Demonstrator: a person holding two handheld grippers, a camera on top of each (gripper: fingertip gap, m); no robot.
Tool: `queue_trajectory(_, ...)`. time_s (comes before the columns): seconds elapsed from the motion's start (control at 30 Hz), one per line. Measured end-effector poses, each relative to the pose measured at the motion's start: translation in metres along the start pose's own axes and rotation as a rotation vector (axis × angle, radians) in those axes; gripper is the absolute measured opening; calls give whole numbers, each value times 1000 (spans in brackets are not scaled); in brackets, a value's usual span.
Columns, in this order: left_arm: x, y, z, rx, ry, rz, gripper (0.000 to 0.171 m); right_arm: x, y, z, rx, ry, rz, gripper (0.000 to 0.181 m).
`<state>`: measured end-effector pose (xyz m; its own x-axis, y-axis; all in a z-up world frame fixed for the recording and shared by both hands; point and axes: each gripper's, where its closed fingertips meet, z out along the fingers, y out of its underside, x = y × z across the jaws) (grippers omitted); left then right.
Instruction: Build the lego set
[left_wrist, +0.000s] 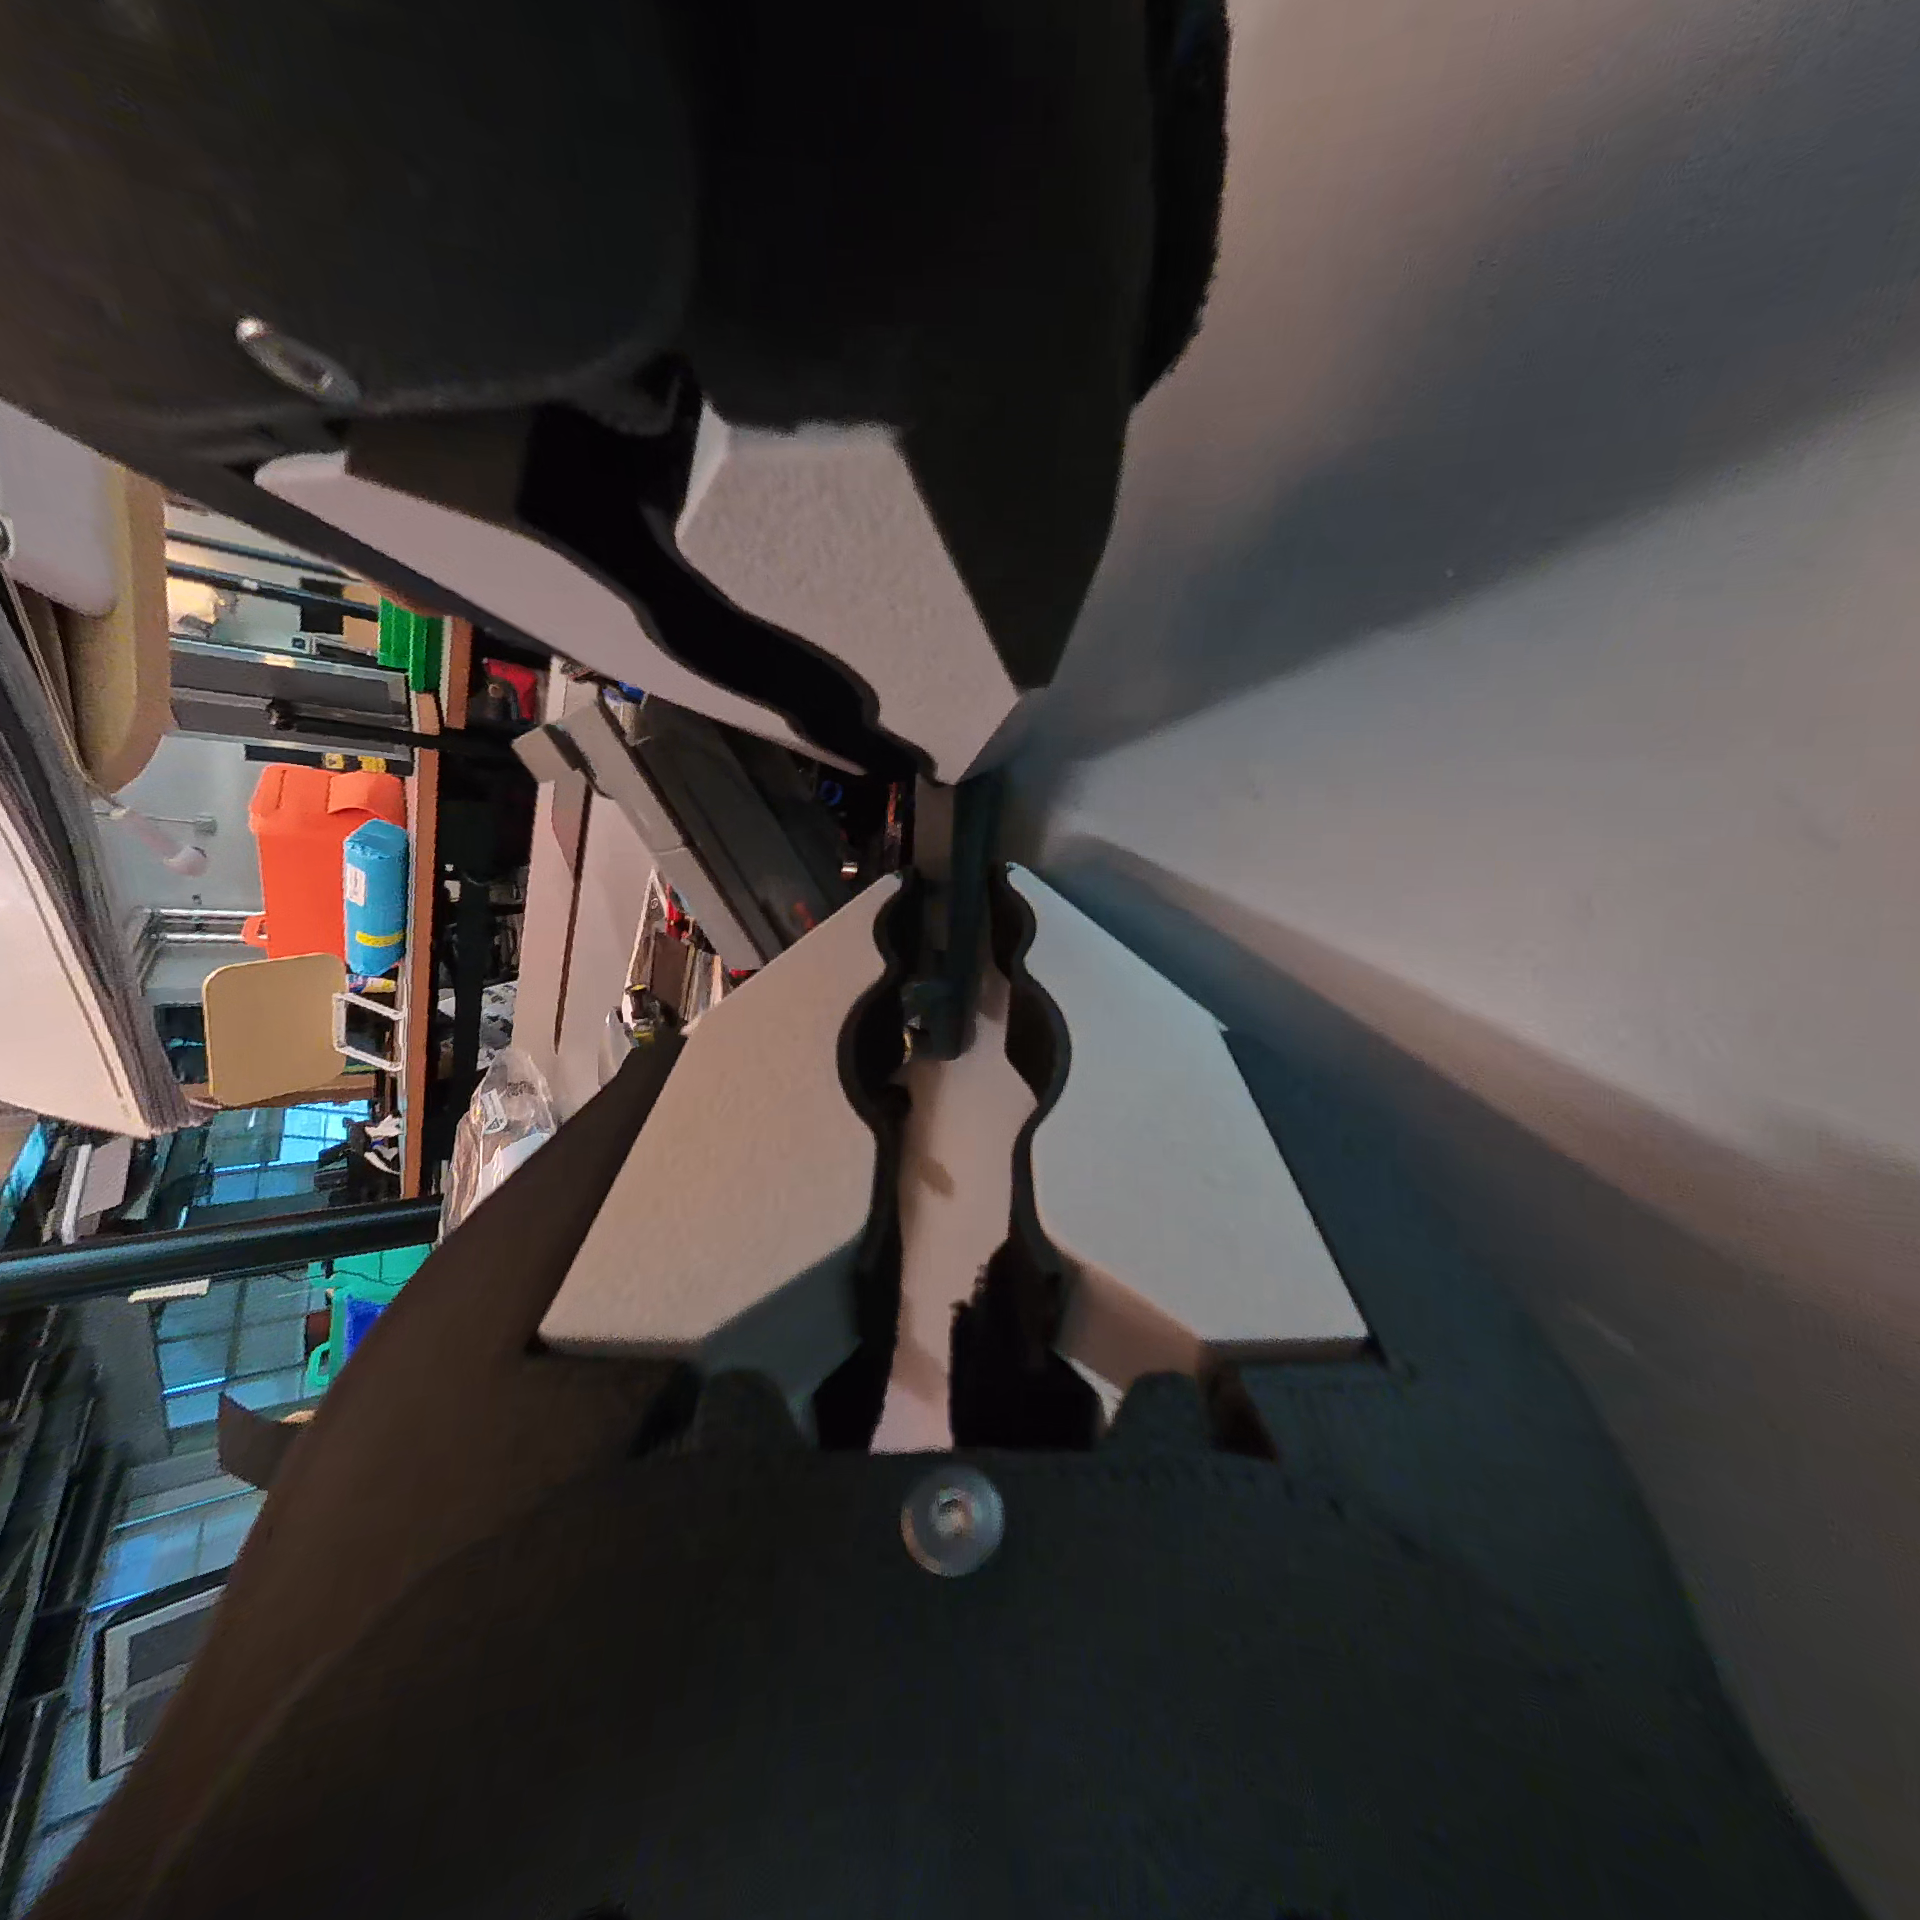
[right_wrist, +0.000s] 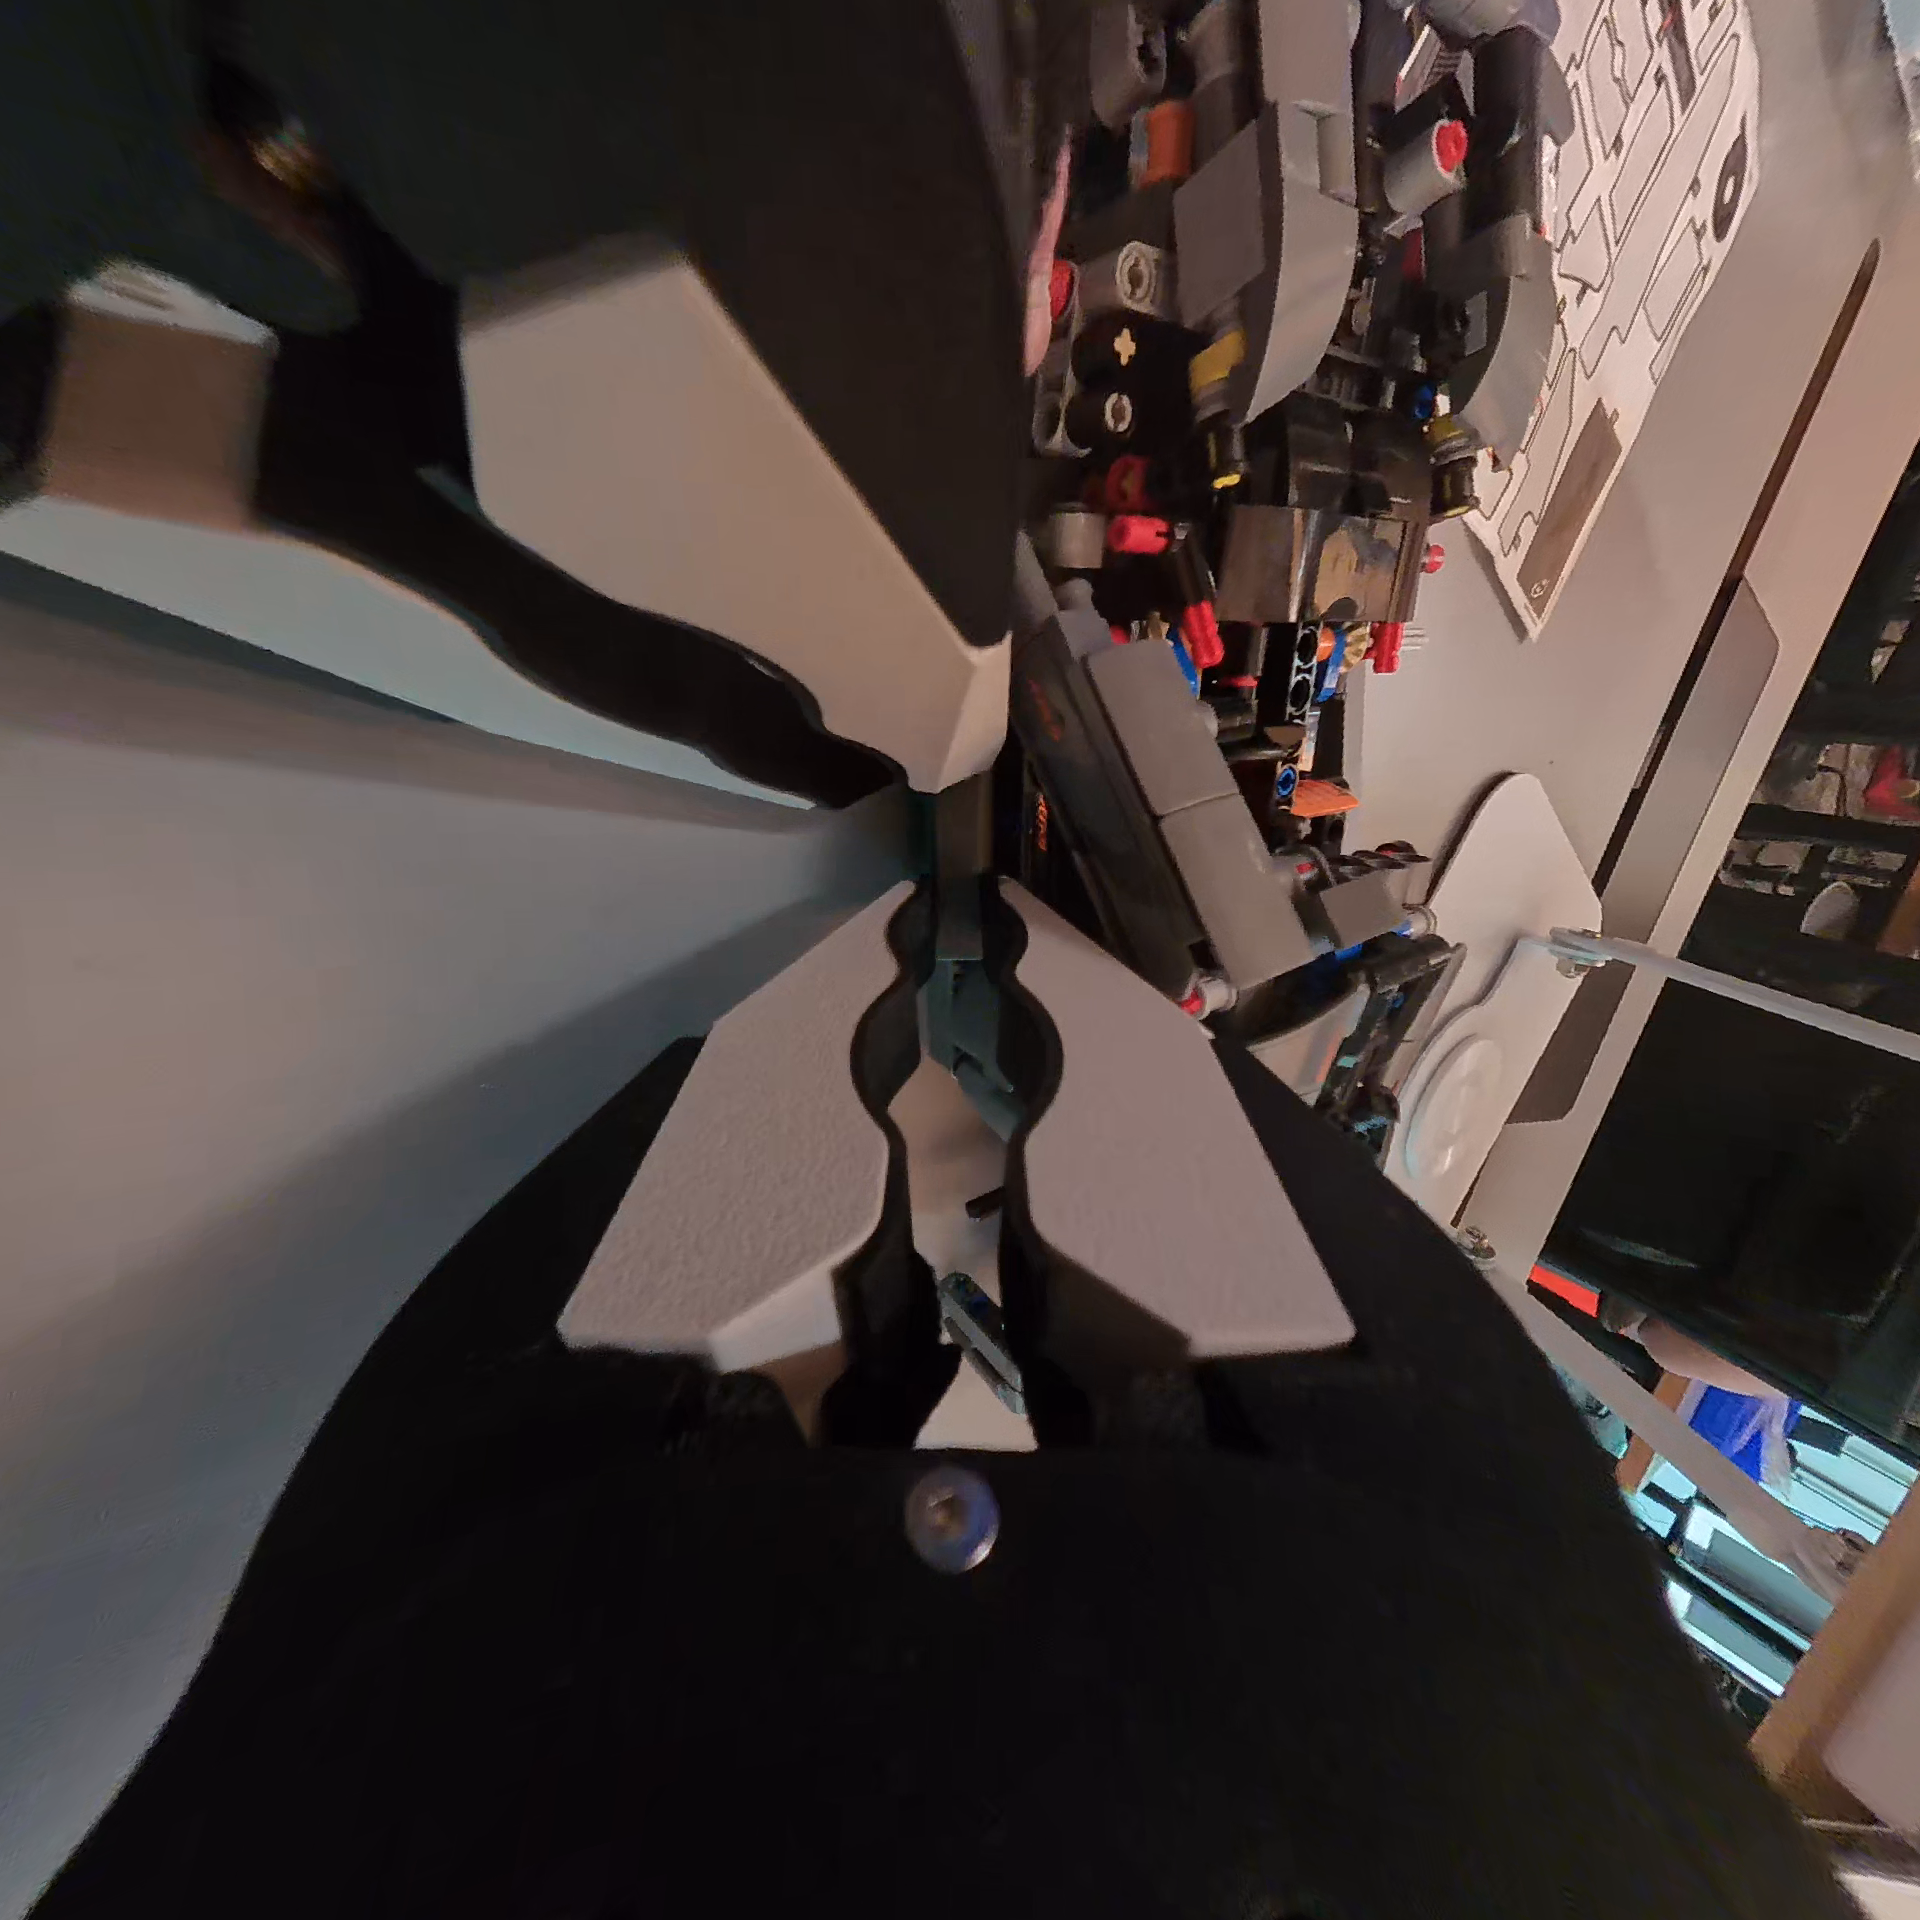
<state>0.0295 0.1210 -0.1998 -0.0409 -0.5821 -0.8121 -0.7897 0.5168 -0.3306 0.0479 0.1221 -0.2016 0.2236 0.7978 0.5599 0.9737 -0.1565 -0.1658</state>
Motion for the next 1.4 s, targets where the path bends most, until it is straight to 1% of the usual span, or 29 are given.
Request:
queue_trajectory(0.2, -3, 2, 4, -32, -17, 15, 11, 4, -1, 0, 0, 12, 16, 8)
queue_trajectory(0.3, -5, 4, 6, -51, -23, 6, 11, 7, -1, -7, 11, 27, 32, 12)
queue_trajectory(0.43, -5, 4, 7, -59, -23, 8, 11, 10, 2, -17, 59, 32, 80, 10)
queue_trajectory(0.5, -6, 4, 8, -64, -19, 4, 11, 5, 0, -16, 81, 23, 48, 11)
queue_trajectory(0.67, -6, 5, 8, -78, -27, 4, 11, 6, -3, -6, 100, 75, 0, 7)
queue_trajectory(0.7, -6, 5, 8, -79, -28, 8, 11, 7, -4, -5, 102, 77, 0, 9)
queue_trajectory(0.83, -7, 5, 9, -87, -39, 15, 11, 11, -3, -3, 97, 89, -8, 5)
queue_trajectory(1.03, -7, 7, 7, -96, -54, 22, 11, 11, -3, -1, 105, 90, -1, 6)
queue_trajectory(1.4, -8, 4, 9, -120, -78, 26, 11, 11, -3, -1, 128, 51, 15, 5)
